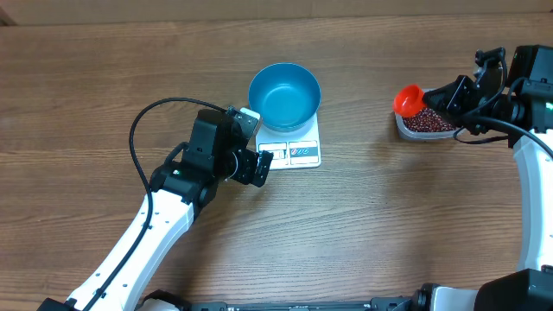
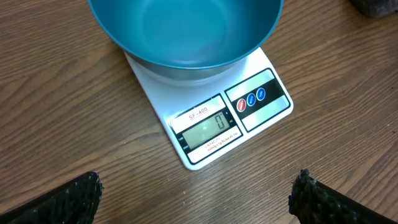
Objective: Scoop item into bowl and weigh 150g on scale
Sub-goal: 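Lower the red scoop into the bean tub with the right gripper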
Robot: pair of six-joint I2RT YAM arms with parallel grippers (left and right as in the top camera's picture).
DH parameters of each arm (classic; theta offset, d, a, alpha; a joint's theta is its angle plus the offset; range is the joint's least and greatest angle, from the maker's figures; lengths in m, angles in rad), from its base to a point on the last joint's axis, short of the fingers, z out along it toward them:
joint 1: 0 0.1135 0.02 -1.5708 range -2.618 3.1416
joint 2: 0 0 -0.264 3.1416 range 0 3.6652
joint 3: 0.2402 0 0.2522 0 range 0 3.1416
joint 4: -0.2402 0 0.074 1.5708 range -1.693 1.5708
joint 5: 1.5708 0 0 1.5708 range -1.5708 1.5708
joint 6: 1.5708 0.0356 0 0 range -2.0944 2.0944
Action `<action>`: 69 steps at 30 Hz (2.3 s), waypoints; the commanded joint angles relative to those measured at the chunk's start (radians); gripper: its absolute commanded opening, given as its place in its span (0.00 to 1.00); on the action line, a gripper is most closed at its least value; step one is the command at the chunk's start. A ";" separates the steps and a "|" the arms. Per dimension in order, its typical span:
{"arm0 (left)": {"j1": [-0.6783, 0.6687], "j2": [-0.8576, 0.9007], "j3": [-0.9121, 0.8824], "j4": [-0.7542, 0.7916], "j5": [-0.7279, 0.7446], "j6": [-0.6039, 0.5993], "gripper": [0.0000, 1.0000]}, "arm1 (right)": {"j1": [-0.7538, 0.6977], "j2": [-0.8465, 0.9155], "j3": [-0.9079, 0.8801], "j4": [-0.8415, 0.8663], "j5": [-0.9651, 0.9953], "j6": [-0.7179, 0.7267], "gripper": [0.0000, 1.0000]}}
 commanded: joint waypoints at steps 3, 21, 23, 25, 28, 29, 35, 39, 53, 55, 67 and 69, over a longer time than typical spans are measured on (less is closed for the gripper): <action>0.005 -0.023 -0.010 -0.010 -0.003 -0.010 1.00 | -0.002 -0.004 0.031 0.027 0.045 -0.034 0.04; 0.005 -0.023 -0.010 -0.010 -0.003 -0.010 1.00 | -0.002 0.184 0.309 -0.167 0.494 -0.272 0.04; 0.005 -0.023 -0.010 -0.010 -0.003 -0.010 1.00 | -0.002 0.227 0.308 -0.174 0.504 -0.299 0.04; 0.005 -0.023 -0.010 -0.010 -0.003 -0.010 1.00 | -0.002 0.264 0.308 -0.174 0.507 -0.316 0.04; 0.005 -0.023 -0.010 -0.010 -0.002 -0.010 1.00 | -0.002 0.323 0.308 -0.166 0.515 -0.319 0.04; 0.005 -0.023 -0.010 -0.010 -0.003 -0.010 1.00 | -0.002 0.346 0.308 -0.161 0.515 -0.319 0.04; 0.005 -0.023 -0.010 -0.010 -0.003 -0.010 1.00 | -0.002 0.441 0.307 -0.158 0.517 -0.346 0.04; 0.005 -0.023 -0.010 -0.010 -0.002 -0.010 1.00 | -0.002 0.534 0.307 -0.162 0.518 -0.348 0.04; 0.005 -0.023 -0.010 -0.010 -0.003 -0.010 1.00 | -0.063 0.591 0.293 -0.188 0.095 -0.393 0.04; 0.005 -0.023 -0.010 -0.010 -0.003 -0.009 1.00 | -0.084 0.591 0.273 -0.180 0.070 -0.388 0.04; 0.005 -0.023 -0.010 -0.010 -0.003 -0.010 1.00 | -0.191 0.592 0.128 -0.069 -0.093 -0.286 0.04; 0.005 -0.023 -0.010 -0.010 -0.003 -0.010 1.00 | -0.202 0.592 0.124 -0.061 -0.120 -0.284 0.04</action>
